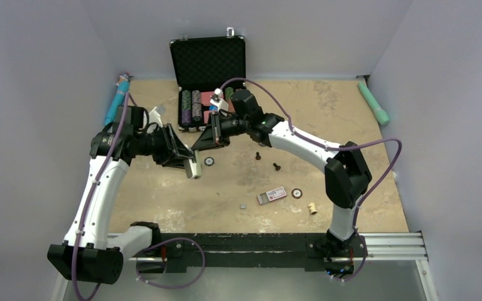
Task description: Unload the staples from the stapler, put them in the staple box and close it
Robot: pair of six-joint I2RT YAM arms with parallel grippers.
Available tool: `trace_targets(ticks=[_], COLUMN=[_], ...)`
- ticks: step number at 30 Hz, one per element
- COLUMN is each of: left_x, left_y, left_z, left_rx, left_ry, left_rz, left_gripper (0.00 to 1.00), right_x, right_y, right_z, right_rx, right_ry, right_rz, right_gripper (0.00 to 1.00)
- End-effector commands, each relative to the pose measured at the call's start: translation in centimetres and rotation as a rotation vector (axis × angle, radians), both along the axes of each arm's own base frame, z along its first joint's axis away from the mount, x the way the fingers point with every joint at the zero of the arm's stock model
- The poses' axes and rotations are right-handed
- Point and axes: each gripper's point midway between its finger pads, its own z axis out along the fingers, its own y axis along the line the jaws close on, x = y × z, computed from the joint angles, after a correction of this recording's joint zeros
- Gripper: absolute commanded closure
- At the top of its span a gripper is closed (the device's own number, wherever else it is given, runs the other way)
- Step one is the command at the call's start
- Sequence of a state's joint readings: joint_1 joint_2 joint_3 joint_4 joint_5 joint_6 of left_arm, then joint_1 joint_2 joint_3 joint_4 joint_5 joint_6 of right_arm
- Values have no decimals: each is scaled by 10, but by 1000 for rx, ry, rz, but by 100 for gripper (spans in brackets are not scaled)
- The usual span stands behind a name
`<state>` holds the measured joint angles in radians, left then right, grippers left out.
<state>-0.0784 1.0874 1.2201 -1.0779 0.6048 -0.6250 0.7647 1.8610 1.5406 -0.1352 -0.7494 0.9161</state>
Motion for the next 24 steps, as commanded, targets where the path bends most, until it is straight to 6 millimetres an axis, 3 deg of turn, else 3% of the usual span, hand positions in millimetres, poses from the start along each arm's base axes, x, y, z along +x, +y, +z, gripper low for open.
trace_targets(ticks=[1, 14, 24], left_x=[23, 32, 40], left_y=[7, 28, 26], left_z=[47, 71, 65], left_rx=[2, 100, 87], left_ry=[-222, -353, -339], left_rz=[61, 154, 164], left_gripper=[100, 100, 100], right_x=[-9, -13, -18], right_y=[-27, -42, -41], right_z=[-65, -110, -114], right_rx=[-191, -316, -306], right_ry=[60, 109, 122], right_rz=[-8, -23, -3], right_gripper=[100, 100, 100])
